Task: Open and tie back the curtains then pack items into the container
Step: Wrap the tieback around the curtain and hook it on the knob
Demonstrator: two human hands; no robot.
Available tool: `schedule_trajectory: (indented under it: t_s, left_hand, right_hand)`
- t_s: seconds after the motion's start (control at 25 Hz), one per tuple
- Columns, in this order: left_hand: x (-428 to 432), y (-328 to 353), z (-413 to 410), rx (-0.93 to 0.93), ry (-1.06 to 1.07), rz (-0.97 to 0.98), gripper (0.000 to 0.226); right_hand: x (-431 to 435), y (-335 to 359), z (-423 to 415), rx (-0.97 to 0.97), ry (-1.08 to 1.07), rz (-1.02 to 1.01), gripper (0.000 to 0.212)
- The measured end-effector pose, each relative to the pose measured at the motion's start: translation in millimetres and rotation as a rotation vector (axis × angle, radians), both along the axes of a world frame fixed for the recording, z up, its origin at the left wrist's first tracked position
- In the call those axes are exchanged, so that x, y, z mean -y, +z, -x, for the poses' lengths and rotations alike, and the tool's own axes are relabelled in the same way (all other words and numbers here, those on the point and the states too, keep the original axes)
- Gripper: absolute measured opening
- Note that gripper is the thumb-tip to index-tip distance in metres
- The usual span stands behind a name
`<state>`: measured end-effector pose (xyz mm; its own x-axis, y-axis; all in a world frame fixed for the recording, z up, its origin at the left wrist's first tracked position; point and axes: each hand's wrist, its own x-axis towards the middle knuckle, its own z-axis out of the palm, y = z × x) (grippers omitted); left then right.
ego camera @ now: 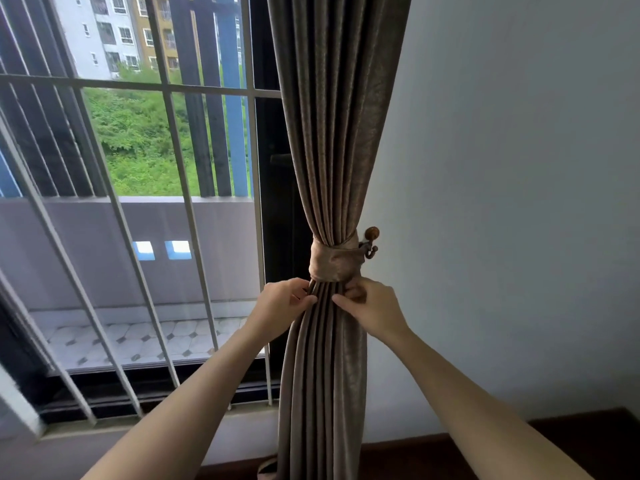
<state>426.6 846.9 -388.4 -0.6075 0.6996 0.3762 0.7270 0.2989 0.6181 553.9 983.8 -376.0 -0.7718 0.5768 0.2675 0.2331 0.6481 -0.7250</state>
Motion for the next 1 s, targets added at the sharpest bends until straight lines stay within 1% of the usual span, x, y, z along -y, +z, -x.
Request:
schedule_trajectory:
  t_s: [0.12,0.2,0.28,0.36,0.4,0.44,0.48,0.52,0.56,0.6,0.64,0.68,0.72,0.76,0.84,1.0]
  left_hand:
    - [-4,-2,-3,-0.045,-0.002,0.002,0.012]
    - [-5,-8,0,-0.101,-0.001,-0.002,0.016]
    - [-7,-11,5,-0.177,0.007,0.011,0.020]
    - [-8,-10,9,-0.193,0.004,0.067,0.018]
    - [-9,-7,10,-0.159,0.007,0.085,0.015]
    - [-10,-3,9,-0.045,0.024,0.066,0.011]
    - [-11,3,8,0.196,0.036,-0.020,0.010]
    - [-12,9,5,0.535,0.031,-0.166,0.012]
    - [-15,16,3,0.878,0.018,-0.319,0.015]
    - [-18,21,2,1.122,0.027,-0.418,0.020]
    - [-21,23,3,1.254,0.053,-0.433,0.024]
    - [-26,25,4,1.325,0.083,-0.398,0.028]
    - [-29,29,4,1.358,0.100,-0.343,0.031]
    - [-31,32,4,1.378,0.111,-0.286,0.032]
    - [-33,36,7,1.402,0.104,-0.211,0.031]
    - [-33,38,8,1.473,0.085,-0.223,0.018]
  right_hand:
    - [-1,-7,-3,-0.035,-0.041,-0.104,0.027]
    - [-4,-11,-9,-0.063,-0.075,-0.132,0.024]
    - [-9,-14,-11,-0.040,-0.087,-0.135,0.024]
    - [-14,-11,-10,0.028,-0.064,-0.082,0.027]
    - [-16,-8,-9,0.053,-0.044,0.015,0.027]
    - [-17,-4,-7,0.050,-0.026,0.187,0.023]
    - [-17,3,-6,0.017,-0.016,0.416,0.016]
    - [-16,9,-4,-0.029,-0.025,0.660,0.008]
    - [-14,14,-2,-0.086,-0.042,0.882,0.006]
    - [-13,16,0,-0.139,-0.059,1.060,0.008]
    - [-11,17,3,-0.190,-0.071,1.211,0.011]
    - [-10,16,5,-0.232,-0.076,1.327,0.013]
    - [-9,16,8,-0.265,-0.083,1.400,0.015]
    - [-8,15,10,-0.288,-0.088,1.431,0.016]
    - [-8,14,15,-0.293,-0.111,1.416,0.017]
    - [-9,19,15,-0.244,-0.152,1.321,0.019]
